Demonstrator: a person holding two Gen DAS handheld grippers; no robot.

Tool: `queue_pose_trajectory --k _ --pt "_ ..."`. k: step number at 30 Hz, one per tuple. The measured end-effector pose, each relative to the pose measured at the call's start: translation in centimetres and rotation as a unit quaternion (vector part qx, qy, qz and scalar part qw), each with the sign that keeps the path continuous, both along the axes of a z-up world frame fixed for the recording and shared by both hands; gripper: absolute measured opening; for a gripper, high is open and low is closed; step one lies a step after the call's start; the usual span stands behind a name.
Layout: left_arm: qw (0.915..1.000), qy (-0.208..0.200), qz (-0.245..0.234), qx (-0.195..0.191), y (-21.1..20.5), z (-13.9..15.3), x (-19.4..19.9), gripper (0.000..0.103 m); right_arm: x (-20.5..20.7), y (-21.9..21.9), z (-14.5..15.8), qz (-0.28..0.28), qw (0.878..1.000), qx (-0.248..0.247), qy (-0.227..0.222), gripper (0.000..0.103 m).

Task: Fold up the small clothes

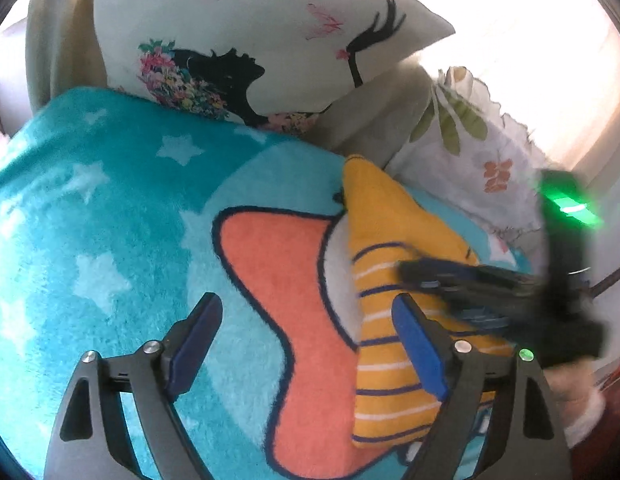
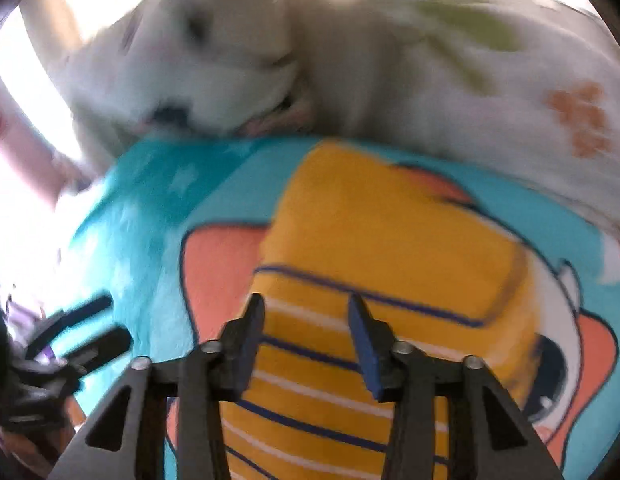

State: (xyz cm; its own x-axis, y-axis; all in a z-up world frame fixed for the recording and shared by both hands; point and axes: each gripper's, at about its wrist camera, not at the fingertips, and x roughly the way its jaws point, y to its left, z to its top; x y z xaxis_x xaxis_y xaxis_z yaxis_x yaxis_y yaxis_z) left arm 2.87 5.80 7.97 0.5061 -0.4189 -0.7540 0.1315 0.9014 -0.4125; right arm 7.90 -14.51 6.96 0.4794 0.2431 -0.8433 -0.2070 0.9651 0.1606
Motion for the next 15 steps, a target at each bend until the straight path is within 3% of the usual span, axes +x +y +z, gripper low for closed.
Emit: queue_pose_trajectory --k 2,4,7,15 --pt "0.9999 0.009 0.001 -0.01 0.5 -0.2 -0.1 0.086 1.4 2.2 -1.5 0.017 0.999 -0.043 0.003 0.033" --pt "0.9997 0.021 -0.001 -0.011 0.8 -0.6 -0.2 0.086 3.7 3.0 -2.6 0.022 0.998 -0.056 0.008 0.033" --pt "0.9998 0.018 0.005 -0.012 1.7 -0.8 -0.8 0.086 7.6 3.5 -2.9 0.008 0.998 -0.07 0.005 0.033" --pt "0.9996 0.014 0.021 0.008 3.5 -1.2 -0.9 0.086 15.2 3.7 -4.5 -0.014 0.996 -0.073 0.056 0.04"
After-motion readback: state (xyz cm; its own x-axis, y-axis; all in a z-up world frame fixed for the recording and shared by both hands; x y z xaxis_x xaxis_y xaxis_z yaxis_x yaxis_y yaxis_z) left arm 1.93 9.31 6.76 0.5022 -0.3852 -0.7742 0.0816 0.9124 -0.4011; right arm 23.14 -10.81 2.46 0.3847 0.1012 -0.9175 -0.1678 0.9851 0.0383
